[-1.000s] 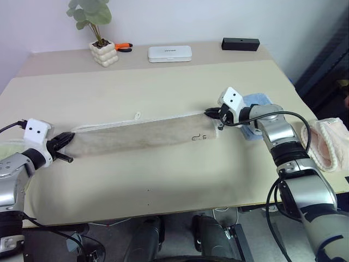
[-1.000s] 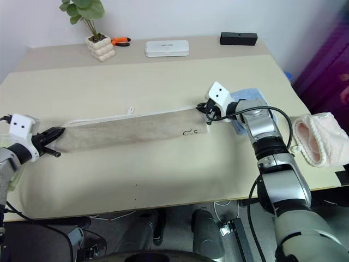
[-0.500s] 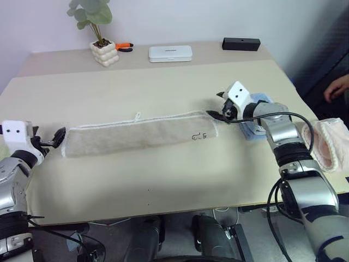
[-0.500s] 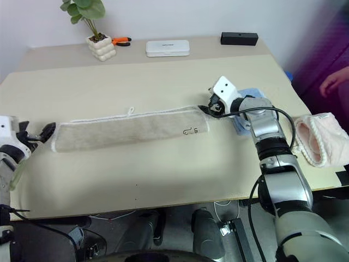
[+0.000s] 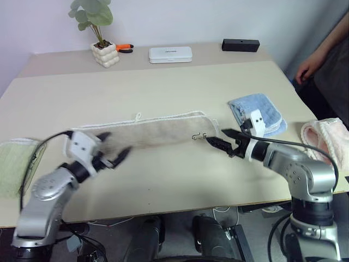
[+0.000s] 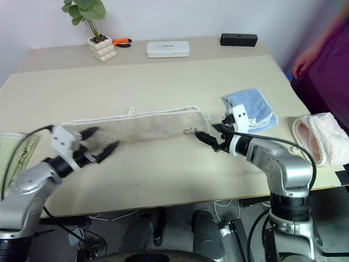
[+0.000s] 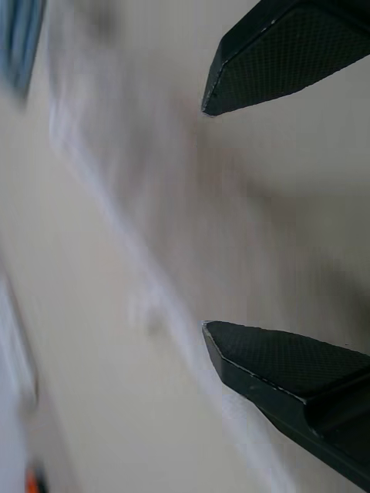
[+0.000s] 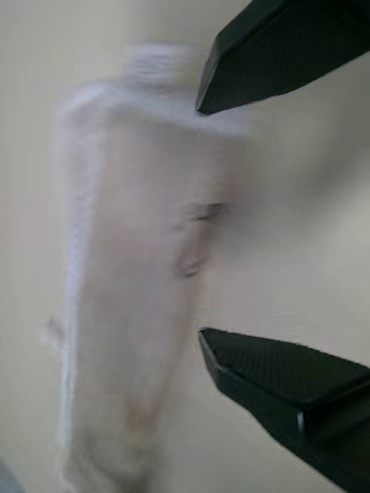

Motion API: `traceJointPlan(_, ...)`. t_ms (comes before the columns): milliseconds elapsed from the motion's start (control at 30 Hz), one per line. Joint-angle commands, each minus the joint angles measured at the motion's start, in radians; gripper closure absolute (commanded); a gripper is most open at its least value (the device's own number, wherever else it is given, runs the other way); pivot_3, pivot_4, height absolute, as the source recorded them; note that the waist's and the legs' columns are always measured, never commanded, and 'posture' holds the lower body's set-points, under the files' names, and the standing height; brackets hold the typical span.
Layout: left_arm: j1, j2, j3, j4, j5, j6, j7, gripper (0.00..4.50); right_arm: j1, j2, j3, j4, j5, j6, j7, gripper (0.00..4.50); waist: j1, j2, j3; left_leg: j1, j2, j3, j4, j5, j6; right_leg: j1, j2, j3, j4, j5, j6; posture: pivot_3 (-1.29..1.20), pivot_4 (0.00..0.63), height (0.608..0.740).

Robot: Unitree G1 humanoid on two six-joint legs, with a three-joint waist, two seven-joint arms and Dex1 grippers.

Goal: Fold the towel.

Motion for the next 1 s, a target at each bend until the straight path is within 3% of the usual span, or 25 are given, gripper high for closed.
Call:
traceJointPlan(33, -0.023, -0.014, -0.064, -0.063, 0.001, -0.012, -0.027, 0.19, -0.025, 0.115, -0.124, -0.081, 0.059, 0.191, -0.127, 0.03, 0.0, 0.0, 0.0, 0.0, 0.0, 0.0, 0.0, 0.0, 0.0, 0.0, 0.0, 0.0, 0.0, 0.0, 0.0, 0.0, 0.15, 0.74)
traceJointPlan(267, -0.045, -0.026, -0.067, -0.054, -0.009, -0.011, -0.038, 0.19, -0.246, 0.431, -0.319, 0.111, -0.009, 0.244, -0.384, 0.03, -0.005, 0.001, 0.0, 0.001, 0.003, 0.002, 0.0, 0.0, 0.0, 0.0, 0.005, 0.0, 0.0, 0.002, 0.002, 0.0, 0.15, 0.74)
traceJointPlan(400, -0.017, -0.027, -0.043, -0.086, -0.038, 0.001, -0.04, 0.19, -0.351, 0.511, -0.434, 0.259, -0.027, 0.164, -0.505, 0.03, -0.004, 0.001, -0.001, 0.001, 0.003, 0.002, 0.0, 0.0, 0.0, 0.0, 0.006, 0.0, 0.0, 0.002, 0.001, 0.0, 0.15, 0.74)
traceJointPlan(500, -0.003, -0.038, -0.026, -0.108, -0.071, 0.019, -0.024, 0.19, -0.389, 0.527, -0.469, 0.328, -0.014, 0.085, -0.562, 0.89, -0.002, 0.001, -0.004, 0.001, 0.003, 0.002, 0.0, 0.0, 0.0, 0.001, 0.006, 0.0, -0.001, 0.003, 0.001, 0.0, 0.15, 0.74)
traceJointPlan(733, 0.019, -0.048, -0.043, -0.124, -0.063, 0.022, -0.003, 0.19, -0.389, 0.521, -0.468, 0.343, 0.041, 0.003, -0.63, 4.37, -0.006, 0.002, -0.005, 0.001, 0.003, 0.002, 0.0, 0.0, 0.0, 0.001, 0.006, 0.0, -0.001, 0.003, 0.001, 0.0, 0.15, 0.74)
traceJointPlan(1000, 0.007, -0.06, -0.051, -0.08, -0.052, 0.001, -0.013, 0.19, -0.331, 0.413, -0.479, 0.137, 0.15, 0.103, -0.655, 4.45, -0.003, 0.003, -0.005, 0.001, 0.003, 0.002, -0.001, 0.0, 0.0, 0.001, 0.006, 0.0, -0.001, 0.002, 0.001, 0.0, 0.15, 0.74)
